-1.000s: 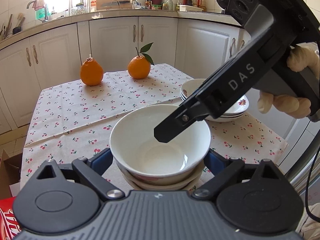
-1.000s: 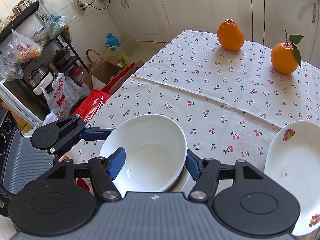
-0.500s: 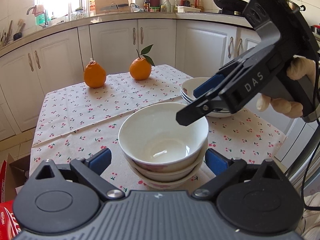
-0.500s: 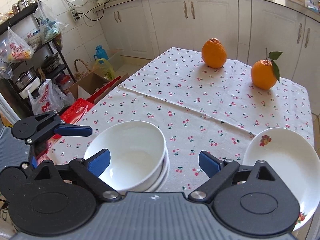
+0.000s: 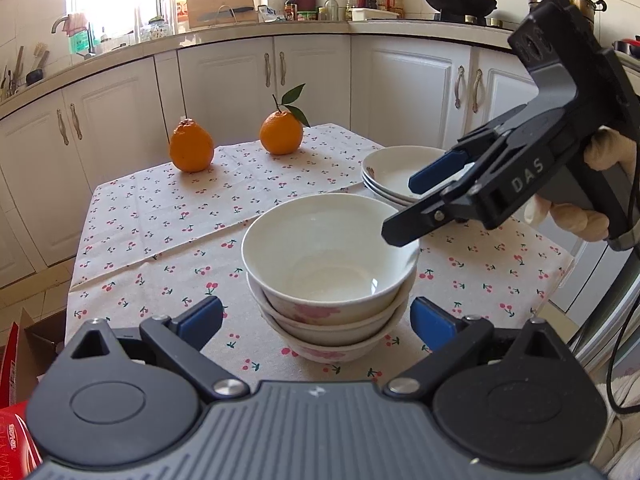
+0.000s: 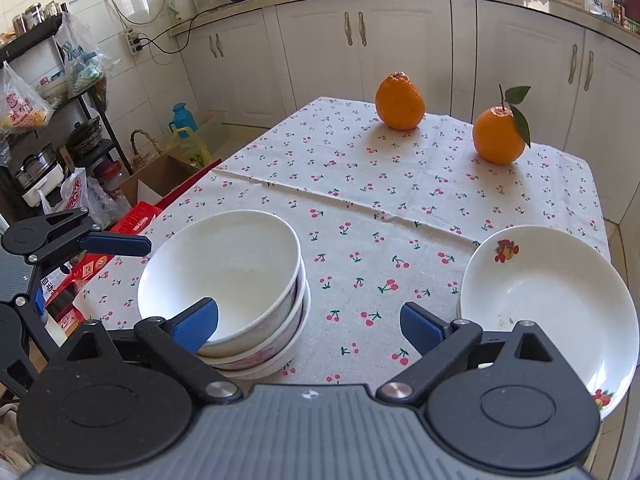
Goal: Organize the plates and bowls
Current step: 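Open the right gripper and withdraw it from the bowl stack, then close both grippers on opposite sides of the bowl stack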
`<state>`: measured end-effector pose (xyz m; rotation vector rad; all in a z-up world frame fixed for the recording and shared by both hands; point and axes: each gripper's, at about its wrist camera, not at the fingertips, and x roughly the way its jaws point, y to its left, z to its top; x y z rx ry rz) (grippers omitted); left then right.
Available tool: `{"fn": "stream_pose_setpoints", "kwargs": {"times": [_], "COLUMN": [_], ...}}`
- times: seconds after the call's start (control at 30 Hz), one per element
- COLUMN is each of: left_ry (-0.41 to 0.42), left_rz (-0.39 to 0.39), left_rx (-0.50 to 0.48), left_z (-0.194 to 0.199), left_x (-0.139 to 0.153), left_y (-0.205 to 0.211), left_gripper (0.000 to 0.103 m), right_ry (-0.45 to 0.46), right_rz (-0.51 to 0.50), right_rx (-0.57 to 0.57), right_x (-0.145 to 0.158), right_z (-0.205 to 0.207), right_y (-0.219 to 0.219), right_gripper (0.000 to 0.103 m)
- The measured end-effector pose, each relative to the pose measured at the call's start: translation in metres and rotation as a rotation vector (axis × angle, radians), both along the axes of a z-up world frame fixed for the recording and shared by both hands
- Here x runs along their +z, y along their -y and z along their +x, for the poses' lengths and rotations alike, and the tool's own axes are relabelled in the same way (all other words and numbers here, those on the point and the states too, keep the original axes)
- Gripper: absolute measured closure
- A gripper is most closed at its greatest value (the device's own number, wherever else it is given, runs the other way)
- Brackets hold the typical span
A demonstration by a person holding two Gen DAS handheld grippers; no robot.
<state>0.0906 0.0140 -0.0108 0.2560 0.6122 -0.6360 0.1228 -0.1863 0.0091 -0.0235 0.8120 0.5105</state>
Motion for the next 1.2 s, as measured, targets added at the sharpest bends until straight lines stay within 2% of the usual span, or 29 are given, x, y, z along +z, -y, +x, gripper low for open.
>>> {"fn": "stream_pose_setpoints", "kwargs": {"times": [0.2, 0.33, 0.47, 0.57, 0.7, 1.2], "left_ry": [-0.003, 0.003, -0.016, -0.045, -0.041, -0.102], "left_rz": [0.03, 0.04, 0.086, 0.09, 0.107, 0.143], "left_rx": [0.004, -0.01, -0.03, -0.037, -0.065, -0.126], "left_z": [0.0, -0.002, -0.004, -0.004, -0.004, 0.021], "left_x": [-0.007, -0.013, -0.019, -0.023, -0.029, -0.045], "left_y": [-0.005, -0.01, -0.009, -0.008, -0.004, 0.005], "left_gripper": [0.003, 0.003, 0.003, 0.003, 0.003, 0.004], "right_ry": [0.117, 0.136, 0.121, 0.111, 0.091, 0.004], "right_rz": [-0.008, -0.049, -0.116, -0.186, -0.256, -0.248], "right_rx": [0.087, 0.121, 0.137, 0.146, 0.151, 0.211], "right_x": [0.014, 0.009, -0.005, -0.017, -0.033, -0.059], "right_z": [-0.025, -0.04, -0.048, -0.049, -0.048, -0.022], "right_y": [0.0, -0.004, -0.01, -0.017, -0.024, -0.034], "right_gripper": [0.0, 0.0, 0.0, 0.0, 0.0, 0.0]}}
